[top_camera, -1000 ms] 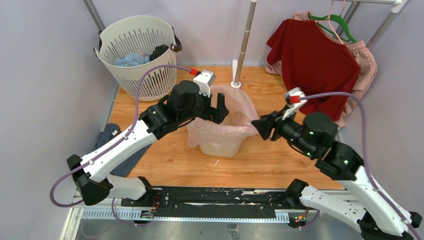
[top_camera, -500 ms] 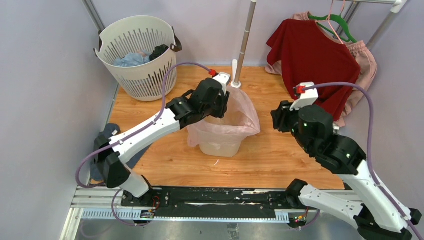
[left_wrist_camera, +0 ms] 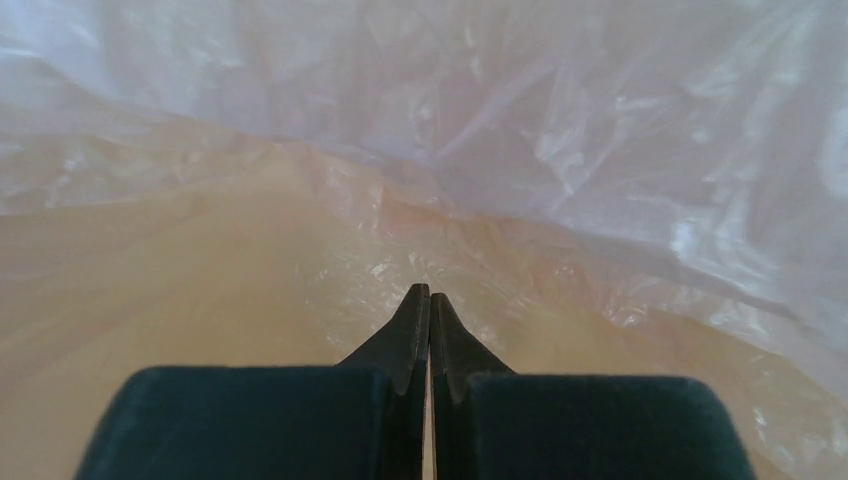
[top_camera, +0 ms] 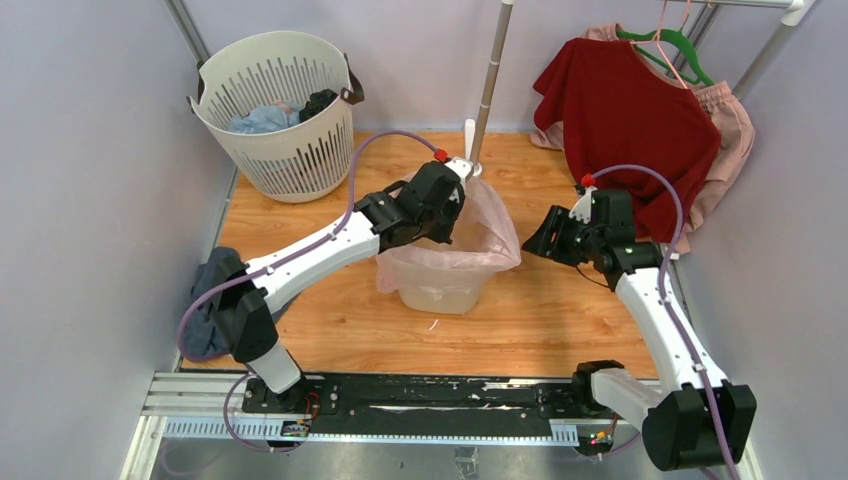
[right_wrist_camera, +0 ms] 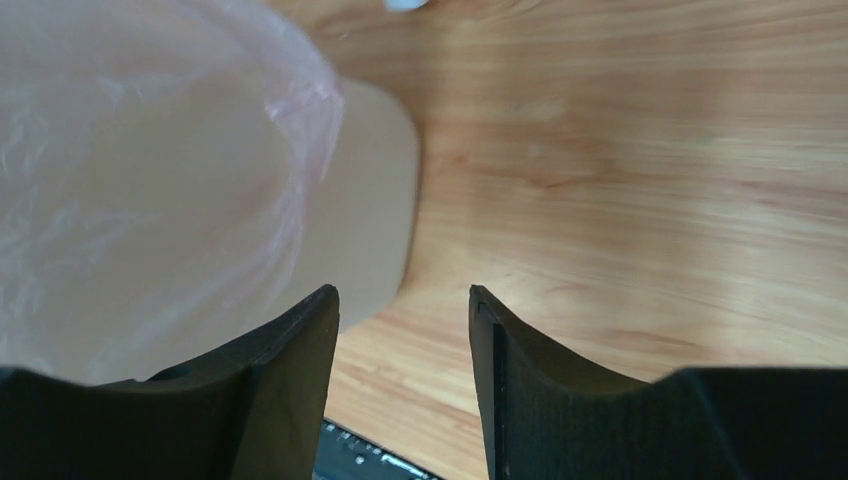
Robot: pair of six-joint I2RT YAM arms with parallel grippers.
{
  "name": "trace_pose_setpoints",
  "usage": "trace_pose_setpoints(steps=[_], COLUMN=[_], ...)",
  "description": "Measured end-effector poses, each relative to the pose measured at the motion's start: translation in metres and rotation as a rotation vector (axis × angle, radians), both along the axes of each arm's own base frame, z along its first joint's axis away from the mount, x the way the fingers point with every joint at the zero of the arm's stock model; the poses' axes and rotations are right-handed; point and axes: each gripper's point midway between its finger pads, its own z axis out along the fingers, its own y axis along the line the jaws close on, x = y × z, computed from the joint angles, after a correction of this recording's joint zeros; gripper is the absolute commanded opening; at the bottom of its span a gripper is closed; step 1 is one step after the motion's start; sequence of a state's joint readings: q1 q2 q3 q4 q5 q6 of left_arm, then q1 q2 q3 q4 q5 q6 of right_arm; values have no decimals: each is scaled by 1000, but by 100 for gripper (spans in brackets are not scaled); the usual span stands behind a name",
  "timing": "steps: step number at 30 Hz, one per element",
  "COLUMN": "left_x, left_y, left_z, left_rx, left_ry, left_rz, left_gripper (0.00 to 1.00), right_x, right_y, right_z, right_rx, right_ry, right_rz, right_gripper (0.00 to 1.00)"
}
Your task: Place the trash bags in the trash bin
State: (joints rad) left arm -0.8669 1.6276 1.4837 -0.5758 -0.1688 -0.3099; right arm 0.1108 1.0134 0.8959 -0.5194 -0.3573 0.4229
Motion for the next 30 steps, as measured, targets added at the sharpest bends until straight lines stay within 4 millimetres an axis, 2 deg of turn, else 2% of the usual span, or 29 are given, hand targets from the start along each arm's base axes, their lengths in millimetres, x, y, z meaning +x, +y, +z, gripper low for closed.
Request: trace_pose_setpoints(steps=[2, 5, 10, 14, 23, 30], left_x=[-1, -3, -7, -10, -8, -8], left_y=[-1, -2, 2, 5, 2, 2], left_z=[-8, -27, -62, -81, -82, -85], left_rx=[11, 42, 97, 124, 113, 111], left_ry=[17, 51, 101, 129, 122, 120], left_rz=[-6, -13, -16, -19, -20, -20], left_gripper=[0, 0, 0, 0, 0, 0], right_x=[-4, -3, 12, 23, 27, 38], right_y=[14, 34, 40, 38, 51, 56], right_z=[-9, -3, 10, 3, -27, -14], right_rx=[82, 191, 277, 328, 434, 486], right_ry=[24, 0, -56, -42, 60, -1], right_rz=[61, 150, 185, 179, 220, 237], right_gripper=[56, 57, 57, 57, 57, 57])
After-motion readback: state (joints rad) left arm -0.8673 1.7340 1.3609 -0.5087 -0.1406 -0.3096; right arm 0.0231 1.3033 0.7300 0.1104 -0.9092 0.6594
